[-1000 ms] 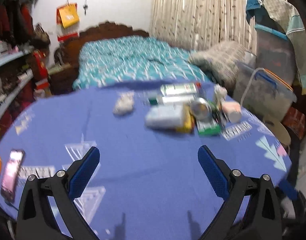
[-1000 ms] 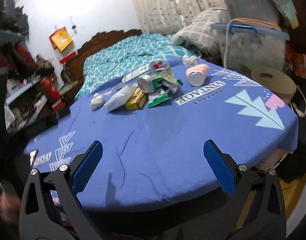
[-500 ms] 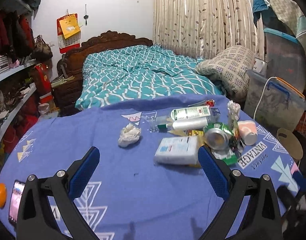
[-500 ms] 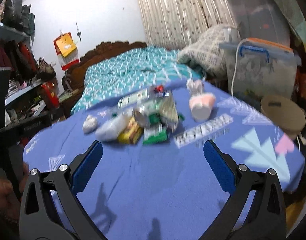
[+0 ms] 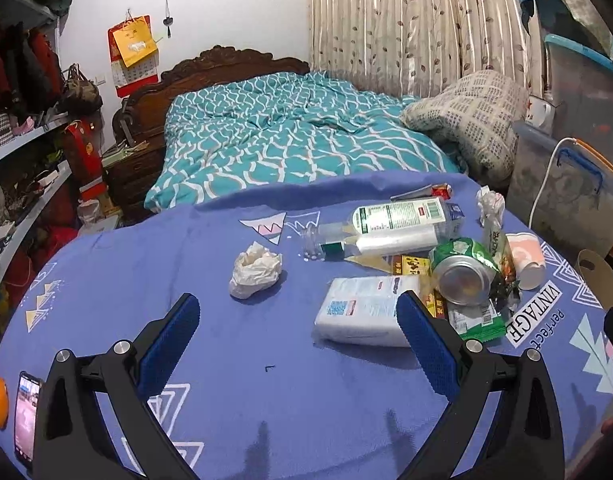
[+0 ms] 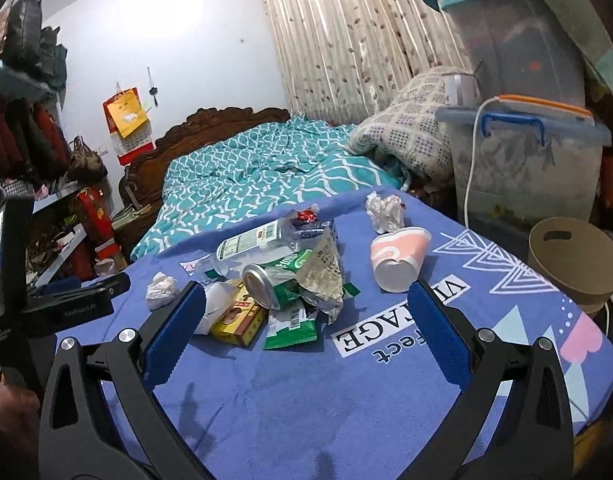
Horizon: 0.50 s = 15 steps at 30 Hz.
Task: Collect trash
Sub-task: 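Move both tools toward the pile of trash on the bed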
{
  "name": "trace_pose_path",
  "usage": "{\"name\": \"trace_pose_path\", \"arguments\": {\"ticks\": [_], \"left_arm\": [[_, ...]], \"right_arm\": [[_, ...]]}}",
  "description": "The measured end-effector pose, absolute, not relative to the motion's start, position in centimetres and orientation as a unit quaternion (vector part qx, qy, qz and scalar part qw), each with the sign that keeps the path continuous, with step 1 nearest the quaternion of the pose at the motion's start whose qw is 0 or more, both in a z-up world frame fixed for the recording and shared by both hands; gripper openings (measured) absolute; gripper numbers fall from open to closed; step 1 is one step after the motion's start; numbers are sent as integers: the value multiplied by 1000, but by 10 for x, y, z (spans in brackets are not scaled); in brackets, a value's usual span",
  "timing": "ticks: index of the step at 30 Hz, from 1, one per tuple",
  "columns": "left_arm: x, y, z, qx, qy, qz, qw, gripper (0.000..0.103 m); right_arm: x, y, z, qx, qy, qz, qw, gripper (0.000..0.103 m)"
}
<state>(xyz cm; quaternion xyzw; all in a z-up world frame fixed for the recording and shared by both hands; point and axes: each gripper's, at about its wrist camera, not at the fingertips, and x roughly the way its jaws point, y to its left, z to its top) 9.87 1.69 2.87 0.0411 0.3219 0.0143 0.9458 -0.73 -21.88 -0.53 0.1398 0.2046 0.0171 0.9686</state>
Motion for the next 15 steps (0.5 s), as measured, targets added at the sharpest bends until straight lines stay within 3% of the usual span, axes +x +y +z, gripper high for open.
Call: {"name": "trace_pose_path", "arguments": {"ticks": [15], "left_arm": [[100,25,13,44,346,23,937,94]], "right_arm": [[-2,-230,-15,180,235,15,955,100]]}}
